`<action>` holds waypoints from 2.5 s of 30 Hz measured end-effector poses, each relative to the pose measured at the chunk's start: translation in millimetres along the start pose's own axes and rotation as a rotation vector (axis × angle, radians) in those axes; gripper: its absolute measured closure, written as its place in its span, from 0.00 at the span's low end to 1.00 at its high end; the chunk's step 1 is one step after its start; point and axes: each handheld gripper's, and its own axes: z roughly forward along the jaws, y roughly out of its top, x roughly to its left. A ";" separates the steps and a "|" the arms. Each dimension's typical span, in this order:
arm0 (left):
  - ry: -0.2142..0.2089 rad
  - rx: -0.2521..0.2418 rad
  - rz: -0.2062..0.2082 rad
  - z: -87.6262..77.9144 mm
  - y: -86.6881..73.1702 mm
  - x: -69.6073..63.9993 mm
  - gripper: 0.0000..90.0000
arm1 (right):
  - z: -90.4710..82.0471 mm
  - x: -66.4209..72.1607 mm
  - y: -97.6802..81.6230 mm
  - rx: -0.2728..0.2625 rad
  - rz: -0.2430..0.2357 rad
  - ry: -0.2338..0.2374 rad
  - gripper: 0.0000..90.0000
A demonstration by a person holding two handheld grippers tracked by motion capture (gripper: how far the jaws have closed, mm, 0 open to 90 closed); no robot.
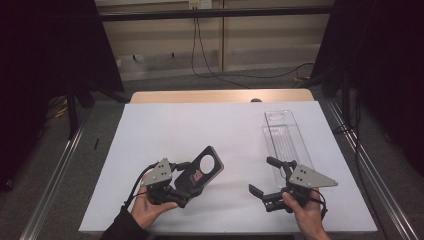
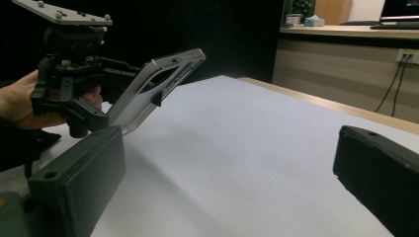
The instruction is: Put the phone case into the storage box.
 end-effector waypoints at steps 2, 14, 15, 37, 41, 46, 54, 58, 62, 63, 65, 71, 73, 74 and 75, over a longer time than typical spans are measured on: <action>-0.002 0.000 0.004 1.0 0.7 -0.5 0.14 | 1.7 0.6 0.8 0.002 0.000 0.016 0.00; -0.046 0.005 0.020 9.9 6.6 -7.6 0.14 | 12.9 3.0 4.0 0.012 -0.008 0.102 0.00; -0.054 0.007 0.020 10.6 6.9 -7.9 0.14 | 13.3 3.3 4.4 0.015 -0.008 0.107 0.00; -0.129 0.013 0.050 18.8 18.3 -13.7 0.14 | 32.1 0.3 14.6 0.056 0.002 0.260 0.00; -0.142 0.019 0.065 20.3 22.2 -14.4 0.14 | 36.2 -2.4 21.6 0.064 -0.015 0.280 0.00; -0.160 0.016 0.067 18.8 25.8 -12.4 0.14 | 40.5 -3.9 22.0 0.050 -0.015 0.299 0.00; -0.185 0.030 0.071 20.5 25.7 -11.6 0.14 | 44.5 -6.2 22.0 0.080 -0.020 0.334 0.00; -0.196 0.036 0.069 22.4 26.3 -11.7 0.14 | 46.2 -9.5 25.3 0.093 -0.020 0.354 0.00; -0.213 0.047 0.076 24.7 29.3 -11.4 0.14 | 48.2 -9.1 30.1 0.096 -0.033 0.386 0.00; -0.216 0.046 0.075 25.6 29.6 -11.3 0.14 | 48.8 -9.1 30.4 0.098 -0.034 0.387 0.00; -0.225 0.053 0.074 27.2 29.6 -11.1 0.14 | 50.1 -9.6 30.4 0.102 -0.034 0.393 0.00; -0.243 0.066 0.082 32.3 32.7 -10.4 0.14 | 52.9 -12.5 29.5 0.115 -0.023 0.412 0.00; -0.248 0.067 0.084 34.3 35.1 -9.7 0.14 | 54.2 -13.8 29.0 0.120 -0.022 0.416 0.00; -0.252 0.071 0.085 35.4 35.8 -9.5 0.14 | 54.3 -14.1 28.7 0.118 -0.026 0.420 0.00; -0.256 0.076 0.089 36.3 36.4 -9.5 0.14 | 54.4 -14.3 28.4 0.120 -0.025 0.425 0.00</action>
